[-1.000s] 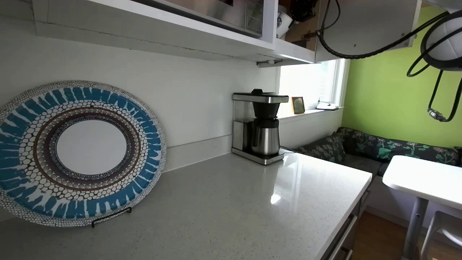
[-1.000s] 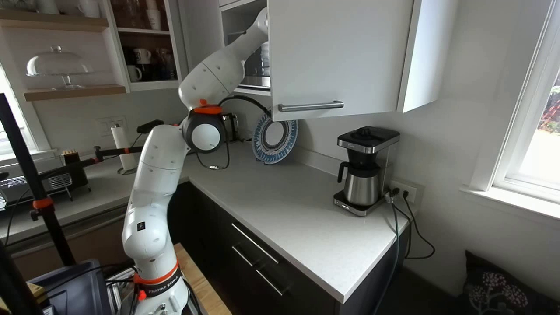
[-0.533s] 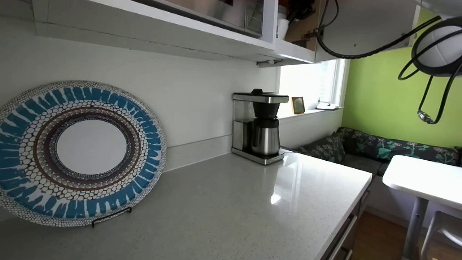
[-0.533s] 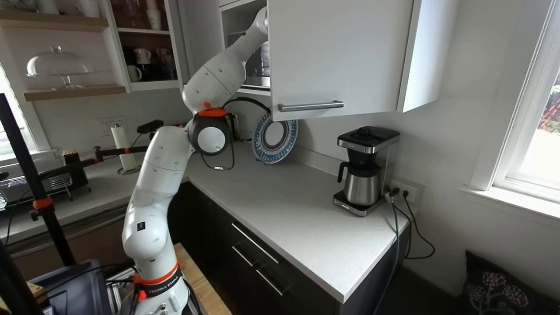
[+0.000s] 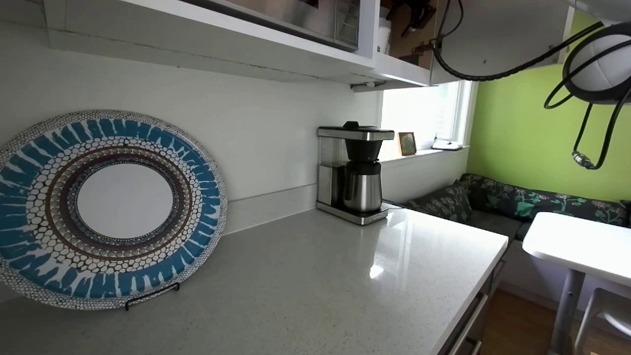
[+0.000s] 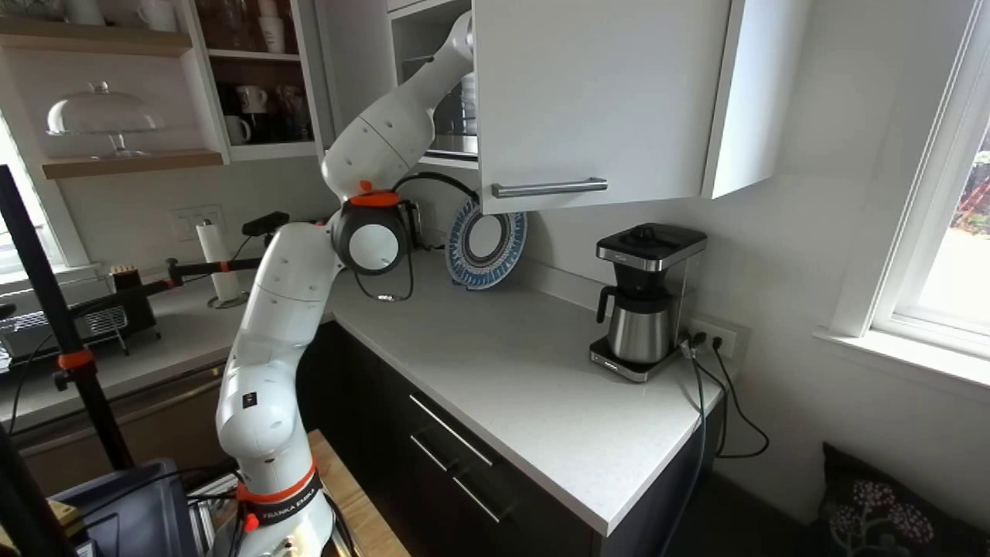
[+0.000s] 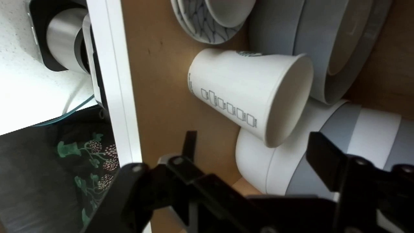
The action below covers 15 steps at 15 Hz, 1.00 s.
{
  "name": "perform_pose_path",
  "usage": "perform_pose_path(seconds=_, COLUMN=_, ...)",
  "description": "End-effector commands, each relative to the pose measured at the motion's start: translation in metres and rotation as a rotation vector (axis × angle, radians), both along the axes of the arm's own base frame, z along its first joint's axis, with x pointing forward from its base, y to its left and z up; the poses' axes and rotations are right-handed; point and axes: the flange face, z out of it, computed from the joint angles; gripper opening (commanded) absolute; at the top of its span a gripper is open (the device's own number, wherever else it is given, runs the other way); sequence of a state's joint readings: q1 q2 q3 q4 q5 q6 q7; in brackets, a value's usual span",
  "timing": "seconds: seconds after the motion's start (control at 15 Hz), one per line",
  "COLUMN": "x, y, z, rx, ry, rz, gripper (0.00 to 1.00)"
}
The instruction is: Pick up the paper cup and put it on the bottom shelf of the open cabinet
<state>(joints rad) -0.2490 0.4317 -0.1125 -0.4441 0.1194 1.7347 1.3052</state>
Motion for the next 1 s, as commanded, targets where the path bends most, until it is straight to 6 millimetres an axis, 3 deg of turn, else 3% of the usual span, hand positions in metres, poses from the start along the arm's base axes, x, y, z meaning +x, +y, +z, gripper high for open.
perform_pose_path(seconds=0.0, x=-0.019, y=0.011, z=0.009, rx=-0.055, ry=0.062, rz=0.121, gripper=1.0)
perform_pose_path(seconds=0.6, x=-0.096, y=0.047, z=0.045, rx=-0.287, ry=0.226, rz=0.402, gripper=1.0)
perform_pose_path(seconds=0.93, x=-0.128, y=0.069, z=0.063, rx=-0.389, ry=0.268, rz=0.431, gripper=1.0)
